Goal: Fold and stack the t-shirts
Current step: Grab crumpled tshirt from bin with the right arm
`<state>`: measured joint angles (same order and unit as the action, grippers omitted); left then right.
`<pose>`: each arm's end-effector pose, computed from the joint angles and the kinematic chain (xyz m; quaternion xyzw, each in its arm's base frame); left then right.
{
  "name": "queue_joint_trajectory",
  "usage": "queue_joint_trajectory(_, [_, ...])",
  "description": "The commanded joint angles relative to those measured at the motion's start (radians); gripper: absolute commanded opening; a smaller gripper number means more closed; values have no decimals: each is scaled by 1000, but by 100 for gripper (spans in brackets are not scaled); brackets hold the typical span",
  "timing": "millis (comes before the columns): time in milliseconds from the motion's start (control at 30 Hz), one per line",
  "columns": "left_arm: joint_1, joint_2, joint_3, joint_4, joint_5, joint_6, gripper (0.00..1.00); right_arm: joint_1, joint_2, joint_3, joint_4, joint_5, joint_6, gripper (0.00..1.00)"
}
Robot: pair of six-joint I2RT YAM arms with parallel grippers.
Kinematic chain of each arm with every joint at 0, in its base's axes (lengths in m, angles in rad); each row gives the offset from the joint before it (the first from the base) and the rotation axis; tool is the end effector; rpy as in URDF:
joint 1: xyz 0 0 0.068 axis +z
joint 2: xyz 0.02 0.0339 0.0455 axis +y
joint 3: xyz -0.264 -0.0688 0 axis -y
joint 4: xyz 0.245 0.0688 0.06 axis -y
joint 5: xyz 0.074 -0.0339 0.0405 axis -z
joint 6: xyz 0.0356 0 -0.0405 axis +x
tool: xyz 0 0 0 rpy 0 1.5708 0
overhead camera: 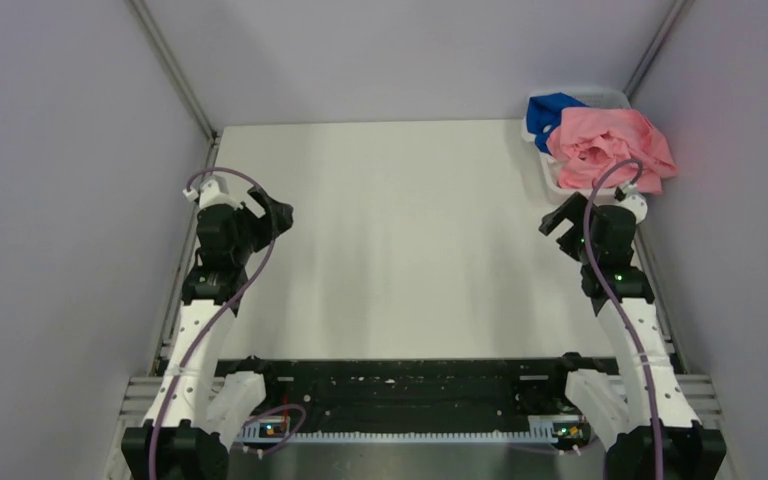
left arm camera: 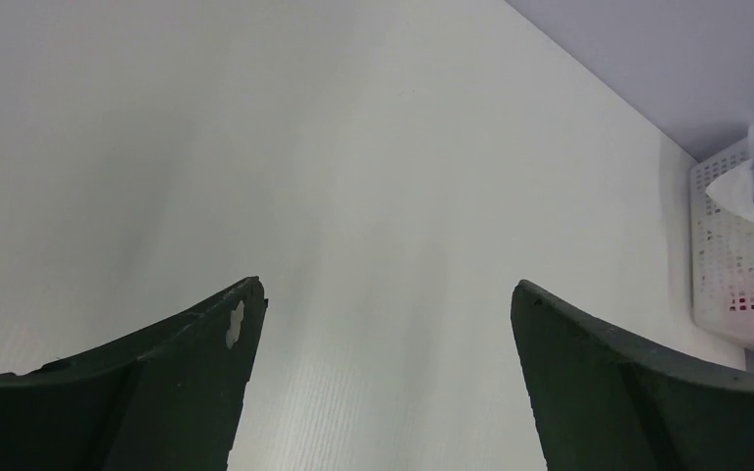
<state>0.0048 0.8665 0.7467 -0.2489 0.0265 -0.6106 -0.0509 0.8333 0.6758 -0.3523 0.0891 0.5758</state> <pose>0.2017 0.0000 0.3055 -0.2426 0.7882 -0.1791 0.5365 0.1890 -0.0128 0.2763 0.2871 0.8128 0.0940 0.4981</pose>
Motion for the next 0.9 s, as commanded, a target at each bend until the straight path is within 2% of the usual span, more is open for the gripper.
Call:
queue_joint_trajectory(0, [0,2,28,25,-32,16,99,-14,24,129,55,114,-34,99])
queue_joint_trajectory(100, [0,15,51,23,-62,25,99,-15,116,227,93,192,-80,99])
queue_joint_trajectory(233, [0,32,71,29,-88,34,99,-46,338,413,93,238,-118,99])
queue_joint_trajectory(433, [1,42,70,58,-124,42,99,-172,715,738,109,171,-114,99])
queue_joint_trajectory(633, [0,74,78,77,-144,45,99,-197,1064,1028,75,153,-130,96])
queue_joint_trajectory(700, [0,90,86,77,-149,44,99,-196,1134,1074,69,141,-120,90])
queue_joint_trajectory(767, [0,105,94,74,-156,46,99,-199,1175,1093,76,124,-104,80])
queue_joint_trajectory(800, [0,110,97,73,-159,47,99,-199,1186,1095,91,117,-100,72])
queue_joint_trajectory(867, [0,119,108,70,-161,50,99,-198,1192,1103,117,102,-97,47])
